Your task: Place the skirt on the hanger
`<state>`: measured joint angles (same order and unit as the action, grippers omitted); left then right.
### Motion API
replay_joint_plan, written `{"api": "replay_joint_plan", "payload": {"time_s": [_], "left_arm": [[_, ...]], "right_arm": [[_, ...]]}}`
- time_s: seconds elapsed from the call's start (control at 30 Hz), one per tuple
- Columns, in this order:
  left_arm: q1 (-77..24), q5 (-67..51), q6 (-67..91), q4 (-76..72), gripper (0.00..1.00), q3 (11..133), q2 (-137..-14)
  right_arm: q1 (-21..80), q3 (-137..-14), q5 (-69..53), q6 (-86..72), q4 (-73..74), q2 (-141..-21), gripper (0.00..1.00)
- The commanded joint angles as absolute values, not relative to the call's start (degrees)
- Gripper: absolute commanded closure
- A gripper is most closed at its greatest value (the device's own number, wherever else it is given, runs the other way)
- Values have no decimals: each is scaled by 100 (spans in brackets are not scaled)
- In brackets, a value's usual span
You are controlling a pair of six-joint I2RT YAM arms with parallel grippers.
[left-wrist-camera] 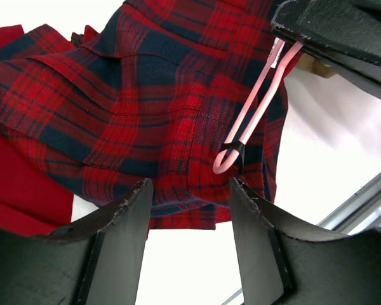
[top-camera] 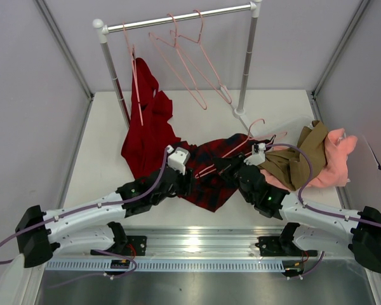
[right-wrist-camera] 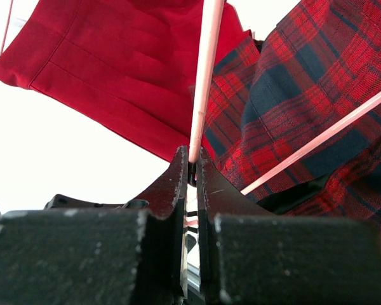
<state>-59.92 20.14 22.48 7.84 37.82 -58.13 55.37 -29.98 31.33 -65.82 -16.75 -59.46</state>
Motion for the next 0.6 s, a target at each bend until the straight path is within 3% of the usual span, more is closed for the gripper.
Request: {"api": "replay_joint_plan", "payload": {"time_s": [0.0,0.57], "left_arm": [[-5950,2021,2118,413,44,3885,-5923],[-5906,2180,2004,-430,51,4043,-6451]], "right_arm": [[5528,-2997,3164,-6662,-1969,-5880,100],[5555,-2988,3094,-6732,-1986,-5897,100]]}}
